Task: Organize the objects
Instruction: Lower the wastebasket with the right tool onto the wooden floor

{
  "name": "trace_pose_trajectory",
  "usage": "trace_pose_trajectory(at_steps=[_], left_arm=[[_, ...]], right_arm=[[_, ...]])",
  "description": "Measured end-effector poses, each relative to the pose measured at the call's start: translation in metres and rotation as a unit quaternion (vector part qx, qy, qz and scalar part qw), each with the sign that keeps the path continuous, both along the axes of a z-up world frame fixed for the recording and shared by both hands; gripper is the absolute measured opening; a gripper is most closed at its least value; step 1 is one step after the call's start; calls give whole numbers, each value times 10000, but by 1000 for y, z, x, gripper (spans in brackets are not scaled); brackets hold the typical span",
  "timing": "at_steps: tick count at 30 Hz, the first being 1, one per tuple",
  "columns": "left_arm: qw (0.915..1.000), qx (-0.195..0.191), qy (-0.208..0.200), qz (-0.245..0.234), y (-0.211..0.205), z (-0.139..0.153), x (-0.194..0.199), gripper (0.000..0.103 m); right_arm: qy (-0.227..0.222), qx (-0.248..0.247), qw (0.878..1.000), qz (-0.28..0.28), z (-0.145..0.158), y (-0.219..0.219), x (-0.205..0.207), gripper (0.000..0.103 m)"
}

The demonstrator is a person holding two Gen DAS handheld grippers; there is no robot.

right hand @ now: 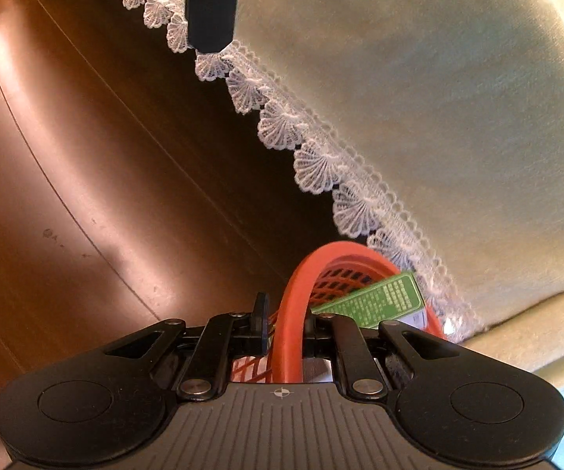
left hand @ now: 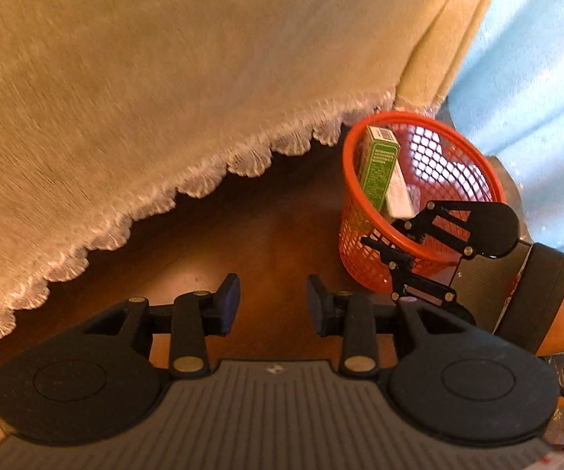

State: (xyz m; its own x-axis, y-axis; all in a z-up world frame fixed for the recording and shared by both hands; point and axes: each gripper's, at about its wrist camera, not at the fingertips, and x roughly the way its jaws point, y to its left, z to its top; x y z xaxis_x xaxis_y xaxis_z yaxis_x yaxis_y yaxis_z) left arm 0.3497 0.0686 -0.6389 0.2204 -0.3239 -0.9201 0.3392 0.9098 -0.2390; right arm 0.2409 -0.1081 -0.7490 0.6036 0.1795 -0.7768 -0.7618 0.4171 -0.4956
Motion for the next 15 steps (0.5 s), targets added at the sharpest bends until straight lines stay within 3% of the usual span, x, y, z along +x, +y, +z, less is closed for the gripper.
trace_pose_trajectory(at_steps=[6, 10, 11, 14, 15], left_arm=[[9999, 30, 108, -124, -7, 2, -6, 33], [9998, 31, 146, -164, -8, 6, -9, 34], [9997, 31, 156, -178, -7, 8, -9, 35], [9996, 38, 182, -196, -7, 11, -9, 35], [9996, 33, 196, -204, -7, 11, -8, 35]], right_arm=[[359, -8, 9979, -531, 3, -4, -7, 10], [543, -203, 9971, -498, -1, -4, -15, 15], [530, -304, 9970, -481, -2, -3, -18, 21], [718, -475, 9940, -674, -9, -1, -20, 60], [776, -436, 9930, -782, -8, -1, -20, 64]])
